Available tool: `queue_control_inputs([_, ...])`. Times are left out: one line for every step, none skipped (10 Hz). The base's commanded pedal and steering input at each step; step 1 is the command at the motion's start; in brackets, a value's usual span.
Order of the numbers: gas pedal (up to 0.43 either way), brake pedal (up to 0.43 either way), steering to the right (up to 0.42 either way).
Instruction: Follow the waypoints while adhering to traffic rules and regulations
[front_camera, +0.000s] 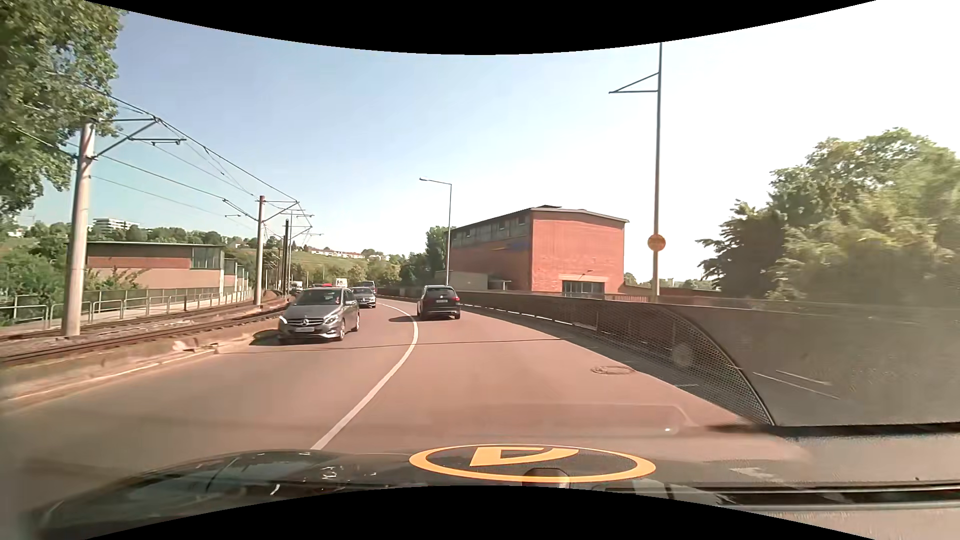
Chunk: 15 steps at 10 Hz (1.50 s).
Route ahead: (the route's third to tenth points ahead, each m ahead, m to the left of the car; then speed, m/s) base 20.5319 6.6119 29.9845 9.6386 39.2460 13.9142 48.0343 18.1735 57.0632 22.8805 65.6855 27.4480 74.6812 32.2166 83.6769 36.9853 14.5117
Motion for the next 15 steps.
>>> queue_control_inputs([0.169,0.000,-0.059])
queue_control_inputs([0.169,0.000,-0.059])
queue_control_inputs([0.169,0.000,-0.059])
queue_control_inputs([0.157,0.000,-0.058])
queue_control_inputs([0.157,0.000,-0.057])
queue_control_inputs([0.157,0.000,-0.057])
queue_control_inputs([0.157,0.000,-0.057])
queue_control_inputs([0.157,0.000,-0.056])
queue_control_inputs([0.157,0.000,-0.056])
queue_control_inputs([0.157,0.000,-0.056])
queue_control_inputs([0.157,0.000,-0.056])
queue_control_inputs([0.157,0.000,-0.056])
queue_control_inputs([0.157,0.000,-0.056])
queue_control_inputs([0.150,0.000,-0.056])
queue_control_inputs([0.150,0.000,-0.056])
